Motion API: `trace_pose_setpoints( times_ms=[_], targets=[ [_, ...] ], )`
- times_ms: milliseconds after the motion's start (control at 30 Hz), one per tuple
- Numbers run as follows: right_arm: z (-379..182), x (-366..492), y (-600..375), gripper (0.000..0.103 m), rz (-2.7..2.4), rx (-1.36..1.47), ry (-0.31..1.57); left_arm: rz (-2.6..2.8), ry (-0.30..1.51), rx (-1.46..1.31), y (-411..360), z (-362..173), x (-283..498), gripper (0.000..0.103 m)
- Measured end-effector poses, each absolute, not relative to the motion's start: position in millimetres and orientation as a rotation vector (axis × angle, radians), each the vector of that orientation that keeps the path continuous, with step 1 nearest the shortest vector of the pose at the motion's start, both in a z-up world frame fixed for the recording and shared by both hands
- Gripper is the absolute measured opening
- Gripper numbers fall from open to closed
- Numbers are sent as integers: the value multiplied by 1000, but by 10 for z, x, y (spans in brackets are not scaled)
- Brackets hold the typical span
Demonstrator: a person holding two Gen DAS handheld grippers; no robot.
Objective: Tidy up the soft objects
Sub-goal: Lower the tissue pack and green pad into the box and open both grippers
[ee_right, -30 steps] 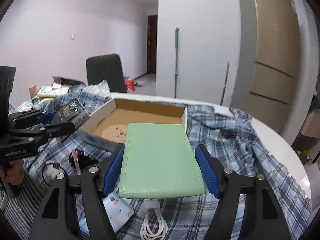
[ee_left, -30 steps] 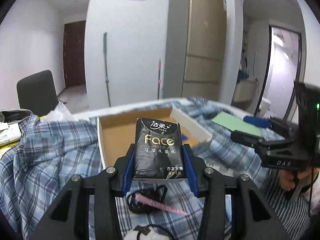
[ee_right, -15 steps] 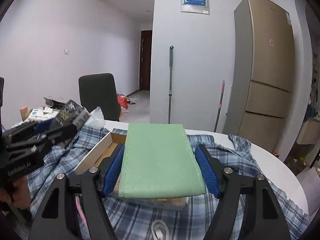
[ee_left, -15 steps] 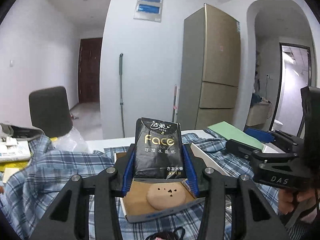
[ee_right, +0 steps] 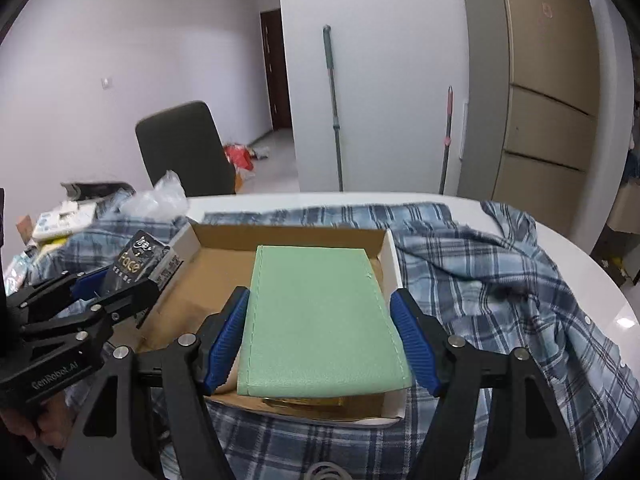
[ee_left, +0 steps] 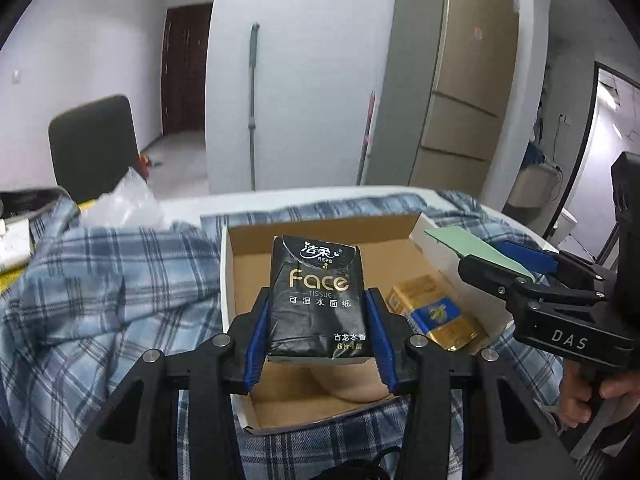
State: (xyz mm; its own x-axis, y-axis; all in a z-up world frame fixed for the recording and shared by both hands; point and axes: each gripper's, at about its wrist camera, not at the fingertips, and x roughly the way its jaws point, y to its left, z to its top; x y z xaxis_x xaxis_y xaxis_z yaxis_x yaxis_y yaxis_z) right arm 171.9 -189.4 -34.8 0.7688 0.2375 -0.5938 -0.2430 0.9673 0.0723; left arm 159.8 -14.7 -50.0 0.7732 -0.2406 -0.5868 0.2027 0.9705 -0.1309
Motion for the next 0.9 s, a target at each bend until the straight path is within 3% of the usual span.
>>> trace_pose_setpoints(
  times_ms=[300, 333, 400, 433, 500, 567, 900],
  targets=[
    [-579, 1847, -1814, 71, 303, -29, 749, -259, 680, -59, -175, -611, 1628, 47],
    [-588, 1848, -1816, 71, 303, -25, 753, -244, 670, -45, -186, -604, 1610, 50],
    [-595, 1844, -1824, 71, 299, -20, 753, -238, 652, -42, -180, -567, 1583, 66],
    [-600, 1847, -1825, 71, 307, -18, 759, -237, 646, -44, -171, -563, 1584, 69],
    [-611, 1863, -1816, 80, 309, -18, 768, -232, 631, -43, -163, -532, 1557, 76],
    [-611, 1860, -1819, 84, 305, -20, 765, -225, 618, -36, -151, -496, 1537, 76],
    [-71, 1642, -1958, 84, 288, -25, 634, -246, 500, -34, -42, 103, 1121, 76]
  ],
)
